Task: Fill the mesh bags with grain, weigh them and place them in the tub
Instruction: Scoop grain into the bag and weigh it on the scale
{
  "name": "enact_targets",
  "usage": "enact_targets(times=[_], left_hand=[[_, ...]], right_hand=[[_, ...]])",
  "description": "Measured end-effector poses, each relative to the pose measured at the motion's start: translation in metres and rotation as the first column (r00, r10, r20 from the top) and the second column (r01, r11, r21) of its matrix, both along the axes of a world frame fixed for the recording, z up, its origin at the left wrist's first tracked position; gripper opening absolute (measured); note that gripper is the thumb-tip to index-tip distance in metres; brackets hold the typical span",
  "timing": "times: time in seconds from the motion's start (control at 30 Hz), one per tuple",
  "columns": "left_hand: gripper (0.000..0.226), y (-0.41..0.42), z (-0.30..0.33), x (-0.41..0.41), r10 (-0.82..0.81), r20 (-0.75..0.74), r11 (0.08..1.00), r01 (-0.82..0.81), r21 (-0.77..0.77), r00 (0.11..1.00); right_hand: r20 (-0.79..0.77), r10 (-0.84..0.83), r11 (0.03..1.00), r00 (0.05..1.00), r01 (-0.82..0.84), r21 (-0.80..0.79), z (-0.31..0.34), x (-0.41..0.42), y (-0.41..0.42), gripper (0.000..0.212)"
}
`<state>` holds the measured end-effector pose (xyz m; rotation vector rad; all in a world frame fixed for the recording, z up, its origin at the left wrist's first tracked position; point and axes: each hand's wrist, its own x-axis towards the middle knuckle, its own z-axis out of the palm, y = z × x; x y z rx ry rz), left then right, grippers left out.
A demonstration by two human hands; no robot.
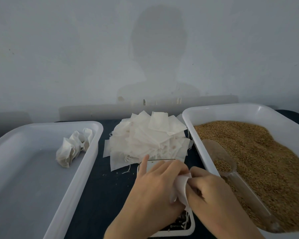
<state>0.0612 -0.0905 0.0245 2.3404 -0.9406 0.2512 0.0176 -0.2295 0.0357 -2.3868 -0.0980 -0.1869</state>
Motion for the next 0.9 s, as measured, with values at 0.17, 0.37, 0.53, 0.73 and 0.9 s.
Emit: enact_targets(times=[0.17,0.37,0.53,0.73,0.9], left_hand=[[0.027,-0.021,-0.011,0.001,0.006,0.043,0.997,-0.003,-0.072,0.999],[0.028,-0.046,-0.011,0.018,-0.049,-0.367,0.778,-0.196,-0.597,0.929],[0.013,-0.078,-0.001,0.030,-0.358,-0.507,0.583,-0.236,-0.777,0.784],[0.023,-0.125,0.008,0.020,-0.585,-0.609,0.624,-0.184,-0.760,0.536],[0.023,-0.137,-0.009,0.024,-0.527,-0.587,0.640,-0.169,-0.750,0.614]], right_hand=[[-0.005,0.078,0.997,0.997,-0.078,0.005,0.015,-0.002,-0.006,0.031],[-0.009,-0.246,0.961,0.969,0.243,-0.134,0.033,0.002,-0.089,0.025],[-0.486,-0.361,0.794,0.796,-0.011,-0.607,-0.010,0.021,-0.120,0.033],[-0.330,-0.451,0.776,0.829,0.182,-0.604,0.004,0.028,-0.146,0.006],[-0.062,-0.632,0.395,0.773,0.252,-0.884,0.042,0.023,-0.180,0.008]])
